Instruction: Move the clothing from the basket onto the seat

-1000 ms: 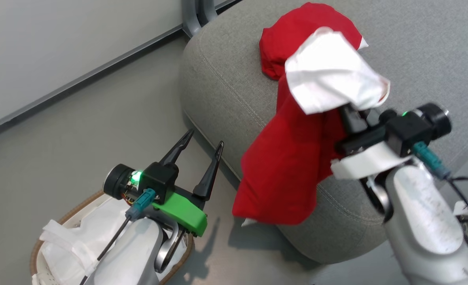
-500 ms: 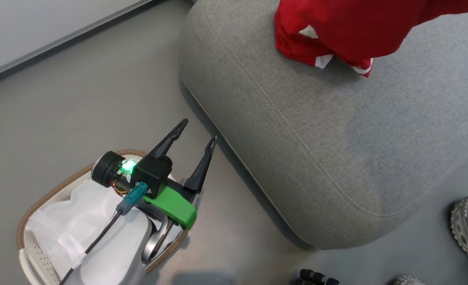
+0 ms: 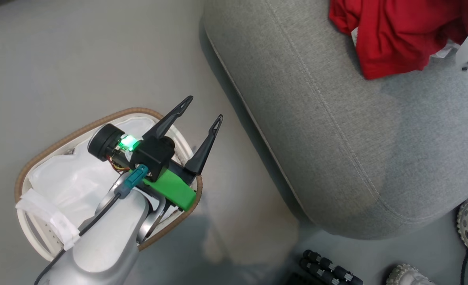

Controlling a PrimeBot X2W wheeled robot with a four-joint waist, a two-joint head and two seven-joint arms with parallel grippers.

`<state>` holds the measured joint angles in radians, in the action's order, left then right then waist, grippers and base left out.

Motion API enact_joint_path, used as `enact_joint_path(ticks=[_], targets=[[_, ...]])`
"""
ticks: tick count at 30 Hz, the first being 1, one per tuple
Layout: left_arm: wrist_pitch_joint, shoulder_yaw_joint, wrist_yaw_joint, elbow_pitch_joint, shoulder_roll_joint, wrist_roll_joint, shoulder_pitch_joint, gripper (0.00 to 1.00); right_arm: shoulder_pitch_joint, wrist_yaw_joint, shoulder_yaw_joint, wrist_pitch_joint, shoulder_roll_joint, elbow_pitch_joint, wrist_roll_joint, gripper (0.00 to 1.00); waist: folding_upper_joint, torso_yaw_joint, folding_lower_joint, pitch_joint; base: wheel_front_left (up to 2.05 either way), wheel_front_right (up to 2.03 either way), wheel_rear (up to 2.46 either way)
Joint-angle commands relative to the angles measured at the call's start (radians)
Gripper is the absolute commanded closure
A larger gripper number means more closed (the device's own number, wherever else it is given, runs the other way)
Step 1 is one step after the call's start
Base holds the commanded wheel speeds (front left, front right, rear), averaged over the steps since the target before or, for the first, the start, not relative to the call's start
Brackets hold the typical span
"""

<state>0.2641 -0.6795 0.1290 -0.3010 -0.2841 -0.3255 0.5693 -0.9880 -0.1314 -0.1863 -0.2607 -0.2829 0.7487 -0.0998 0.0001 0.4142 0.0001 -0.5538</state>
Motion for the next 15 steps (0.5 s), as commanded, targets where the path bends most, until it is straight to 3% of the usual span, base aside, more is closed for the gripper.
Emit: enact_joint_path(ticks=[1,2,4,5,6,7,15], targets=[[0.000,0.001,0.003,0.001,-0.011,-0.011,0.020,0.00,0.024,0.001,-0.019,-0.004,0.014,0.016,-0.008,0.93,-0.0001,-0.043,-0.0001,-0.053,0.00,0.00,0.00],[0.000,-0.001,0.003,0.001,-0.010,-0.010,0.025,0.00,0.042,0.001,-0.030,-0.005,0.024,0.026,-0.010,0.90,-0.0001,-0.046,-0.0001,-0.057,0.00,0.00,0.00],[0.000,-0.001,0.003,0.000,-0.010,-0.013,0.031,0.00,0.079,0.001,-0.054,-0.005,0.045,0.041,-0.014,0.76,-0.0001,-0.049,-0.0001,-0.061,0.00,0.00,0.00],[0.000,0.000,0.003,-0.003,-0.010,-0.016,0.032,0.00,0.097,0.001,-0.069,-0.005,0.055,0.044,-0.014,0.61,-0.0001,-0.050,-0.0001,-0.060,0.00,0.00,0.00],[0.000,0.001,0.003,-0.005,-0.010,-0.018,0.032,0.00,0.111,0.001,-0.079,-0.005,0.063,0.045,-0.015,0.57,-0.0001,-0.051,-0.0001,-0.058,0.00,0.00,0.00],[0.000,0.004,0.003,-0.009,-0.010,-0.018,0.030,0.00,0.127,0.001,-0.085,-0.005,0.073,0.040,-0.018,0.03,-0.0001,-0.049,-0.0001,-0.054,0.00,0.00,0.00],[0.000,0.025,0.003,-0.036,0.015,-0.031,-0.013,0.00,0.272,0.001,-0.096,-0.005,0.089,-0.032,-0.024,0.00,-0.0001,-0.035,-0.0001,0.018,0.00,0.00,0.00]])
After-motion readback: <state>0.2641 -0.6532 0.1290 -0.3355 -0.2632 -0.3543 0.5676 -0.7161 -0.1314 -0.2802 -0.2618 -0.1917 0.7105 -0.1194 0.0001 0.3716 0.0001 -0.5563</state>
